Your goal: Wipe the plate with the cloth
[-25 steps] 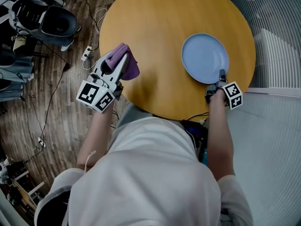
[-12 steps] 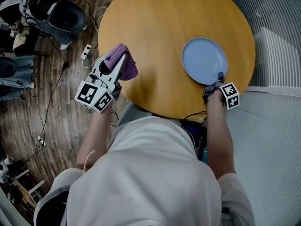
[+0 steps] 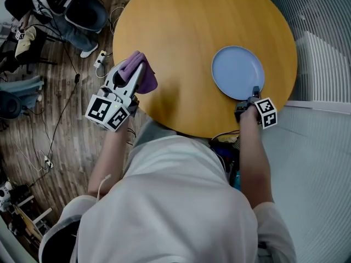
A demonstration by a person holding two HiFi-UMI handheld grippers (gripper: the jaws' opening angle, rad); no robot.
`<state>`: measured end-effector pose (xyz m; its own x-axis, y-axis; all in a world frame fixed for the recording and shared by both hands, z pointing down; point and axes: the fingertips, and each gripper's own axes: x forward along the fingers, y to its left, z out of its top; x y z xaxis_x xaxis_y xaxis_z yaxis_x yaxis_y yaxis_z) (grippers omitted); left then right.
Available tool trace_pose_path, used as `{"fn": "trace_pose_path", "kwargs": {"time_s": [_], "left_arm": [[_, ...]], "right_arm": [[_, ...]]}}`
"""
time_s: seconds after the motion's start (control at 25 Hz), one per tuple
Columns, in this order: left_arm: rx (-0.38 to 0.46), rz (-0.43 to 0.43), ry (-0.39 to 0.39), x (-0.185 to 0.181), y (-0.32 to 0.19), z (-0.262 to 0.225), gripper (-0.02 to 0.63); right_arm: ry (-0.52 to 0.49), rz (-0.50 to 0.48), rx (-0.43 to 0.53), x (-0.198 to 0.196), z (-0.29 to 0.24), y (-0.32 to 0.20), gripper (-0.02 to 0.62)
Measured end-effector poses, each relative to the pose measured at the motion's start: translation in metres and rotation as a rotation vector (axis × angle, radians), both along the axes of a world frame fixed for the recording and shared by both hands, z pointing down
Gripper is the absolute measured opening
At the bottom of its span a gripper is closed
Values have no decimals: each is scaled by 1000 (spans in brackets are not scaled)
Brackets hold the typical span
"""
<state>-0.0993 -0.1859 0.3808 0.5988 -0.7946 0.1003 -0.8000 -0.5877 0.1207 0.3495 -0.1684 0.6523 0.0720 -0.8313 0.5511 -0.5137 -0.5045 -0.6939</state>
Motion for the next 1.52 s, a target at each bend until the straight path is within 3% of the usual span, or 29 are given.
{"fn": "trace_pose_path", "kwargs": {"time_s": [0.36, 0.6, 0.76, 0.96, 1.24, 1.52], "left_arm": [[-10, -2, -7, -1, -2, 4, 83], [-16, 17, -4, -38, 63, 63, 83], [-5, 33, 8, -10, 55, 43, 83], [-6, 37, 22, 0, -5, 12, 83], [-12, 38, 25, 3, -7, 11, 83], [-25, 37, 28, -1, -5, 13, 83]], "right_arm": [[-50, -12, -121, -6, 13, 8, 38], [-117, -19, -150, -51, 75, 85, 41], [-184, -24, -125, -28, 53, 76, 58], [-222, -72, -109, -23, 11, 12, 152], [-252, -75, -103, -4, 9, 23, 182], [-180, -69, -72, 14, -2, 37, 184]]}}
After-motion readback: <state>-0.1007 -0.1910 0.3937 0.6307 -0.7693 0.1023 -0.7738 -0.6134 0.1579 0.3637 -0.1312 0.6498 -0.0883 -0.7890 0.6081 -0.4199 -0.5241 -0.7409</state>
